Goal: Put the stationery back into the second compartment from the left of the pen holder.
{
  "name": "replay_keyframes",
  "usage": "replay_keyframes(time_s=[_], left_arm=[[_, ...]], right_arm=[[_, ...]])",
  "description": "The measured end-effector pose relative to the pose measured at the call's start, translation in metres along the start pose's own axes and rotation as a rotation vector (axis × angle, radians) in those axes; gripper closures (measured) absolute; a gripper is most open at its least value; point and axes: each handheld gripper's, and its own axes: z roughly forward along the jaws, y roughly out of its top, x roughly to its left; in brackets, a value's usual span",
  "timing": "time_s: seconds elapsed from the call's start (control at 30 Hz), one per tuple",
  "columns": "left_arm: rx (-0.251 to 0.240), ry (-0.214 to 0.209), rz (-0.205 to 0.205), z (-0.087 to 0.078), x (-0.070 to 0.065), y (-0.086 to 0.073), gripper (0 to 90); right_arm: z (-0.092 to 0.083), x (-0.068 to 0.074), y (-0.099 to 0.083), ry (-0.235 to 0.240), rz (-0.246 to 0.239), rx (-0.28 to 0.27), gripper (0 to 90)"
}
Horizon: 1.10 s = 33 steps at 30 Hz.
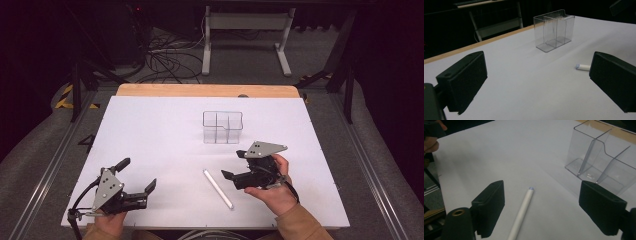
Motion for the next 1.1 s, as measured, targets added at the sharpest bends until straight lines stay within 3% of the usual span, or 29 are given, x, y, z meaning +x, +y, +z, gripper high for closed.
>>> replay_keyframes(time_s=[0.07, 0.13, 0.33, 0.53, 0.57, 0.6, 0.63, 0.8, 1.1], left_arm=[[0.002, -0.001, 0.001, 0.0, 0.0, 0.0, 2.2], [0.004, -0.001, 0.004, 0.0, 0.0, 0.0, 2.3], [0.002, 0.001, 0.004, 0.0, 0.0, 0.0, 2.3], [0.003, 0.001, 0.005, 0.0, 0.0, 0.0, 2.2], [0.004, 0.001, 0.005, 0.0, 0.0, 0.0, 2.3], [0.004, 0.001, 0.005, 0.0, 0.0, 0.0, 2.3], [0.004, 0.001, 0.005, 0.0, 0.0, 0.0, 2.3], [0.004, 0.002, 0.005, 0.0, 0.0, -0.001, 2.3], [0.006, 0.002, 0.006, 0.0, 0.0, -0.001, 2.4]], right_arm=[[-0.001, 0.002, 0.002, -0.021, 0.01, 0.007, 23.8], [-0.001, 0.004, 0.005, -0.012, 0.024, 0.019, 25.2], [0.002, 0.008, 0.015, -0.019, 0.003, 0.148, 24.5], [0.009, 0.01, 0.02, -0.043, 0.017, 0.207, 25.4], [0.014, 0.009, 0.021, -0.057, 0.044, 0.244, 27.0], [0.014, 0.009, 0.021, -0.057, 0.044, 0.244, 27.0], [0.018, 0.008, 0.023, -0.06, 0.08, 0.28, 30.3], [0.028, 0.009, 0.026, -0.055, 0.165, 0.353, 33.9], [0.044, 0.014, 0.03, -0.06, 0.153, 0.47, 33.9]])
